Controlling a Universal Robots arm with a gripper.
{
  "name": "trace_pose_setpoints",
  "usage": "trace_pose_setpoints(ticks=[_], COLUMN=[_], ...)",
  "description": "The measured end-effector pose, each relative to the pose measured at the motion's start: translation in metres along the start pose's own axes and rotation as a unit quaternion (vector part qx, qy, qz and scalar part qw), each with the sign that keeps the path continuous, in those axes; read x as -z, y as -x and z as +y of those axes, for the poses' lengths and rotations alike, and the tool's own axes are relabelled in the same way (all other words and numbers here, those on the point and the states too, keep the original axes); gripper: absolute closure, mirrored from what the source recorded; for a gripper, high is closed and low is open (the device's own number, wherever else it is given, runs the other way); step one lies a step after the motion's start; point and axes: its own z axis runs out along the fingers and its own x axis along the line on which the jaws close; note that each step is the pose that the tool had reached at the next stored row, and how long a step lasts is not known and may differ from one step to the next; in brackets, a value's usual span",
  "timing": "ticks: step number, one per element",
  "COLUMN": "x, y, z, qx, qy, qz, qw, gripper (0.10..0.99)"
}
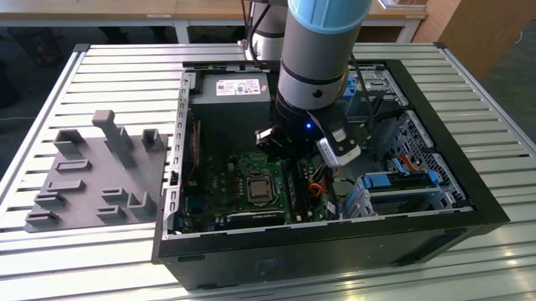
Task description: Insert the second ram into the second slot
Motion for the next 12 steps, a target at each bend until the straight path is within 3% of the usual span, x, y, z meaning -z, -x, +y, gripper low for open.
trace_pose_setpoints(ticks=[12], x=[-0.0077], y=[0.0028], z=[-0.0004], qx=[-0.016], qy=[-0.0008], qz=[-0.0005], qw=[0.9999], gripper=[0.953])
